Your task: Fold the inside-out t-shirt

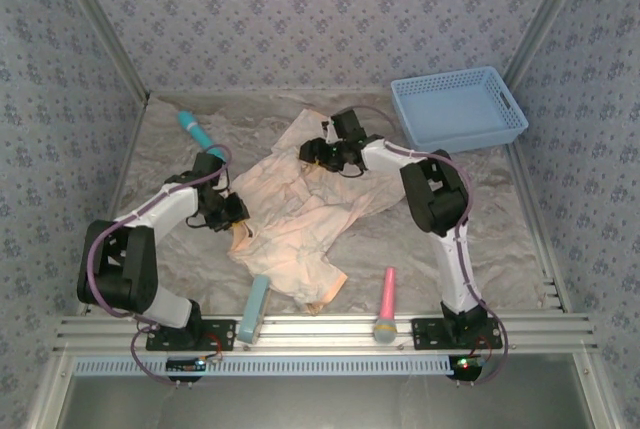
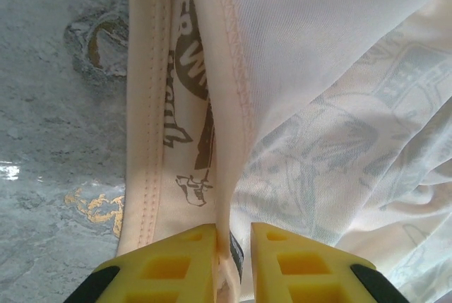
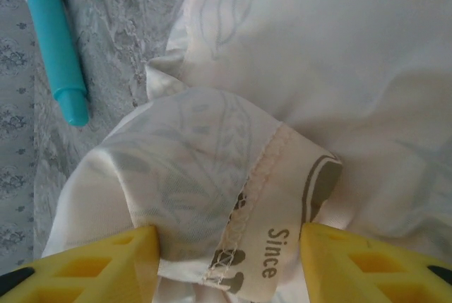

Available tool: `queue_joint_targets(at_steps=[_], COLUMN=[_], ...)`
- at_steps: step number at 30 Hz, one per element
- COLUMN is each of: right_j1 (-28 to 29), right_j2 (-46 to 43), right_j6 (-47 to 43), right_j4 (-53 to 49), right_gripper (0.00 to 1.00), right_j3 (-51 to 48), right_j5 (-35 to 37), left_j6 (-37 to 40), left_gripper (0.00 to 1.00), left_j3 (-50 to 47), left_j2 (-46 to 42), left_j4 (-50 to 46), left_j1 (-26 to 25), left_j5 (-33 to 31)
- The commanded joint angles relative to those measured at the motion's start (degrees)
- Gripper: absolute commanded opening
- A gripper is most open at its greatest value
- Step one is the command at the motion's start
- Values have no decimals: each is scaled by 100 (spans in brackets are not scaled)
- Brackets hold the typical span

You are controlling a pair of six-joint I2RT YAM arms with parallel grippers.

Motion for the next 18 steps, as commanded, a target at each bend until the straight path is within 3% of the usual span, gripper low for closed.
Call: queue_joint_targets(at_steps=[1, 7, 13, 17, 18], right_j1=[82, 96, 237, 390, 437], right_j2=[113, 22, 175, 1097, 1367], right_j6=[275, 225, -597, -625, -576], right_j4=[159, 425, -100, -486, -537], right_gripper=[55, 3, 0, 1, 8], right_j3=[115, 190, 1493, 3311, 3807], right_j5=[-3, -99, -90, -65, -71], left_j6=[116, 222, 170, 179, 180], left_gripper=[20, 20, 20, 20, 20], left_j3=[100, 82, -60, -112, -121], left_j2=[-154, -191, -242, -247, -277], left_j4=[-229, -337, -206, -211, -221], left_j1=[17, 16, 17, 25, 26], left_j5=[-9, -56, -38, -49, -55])
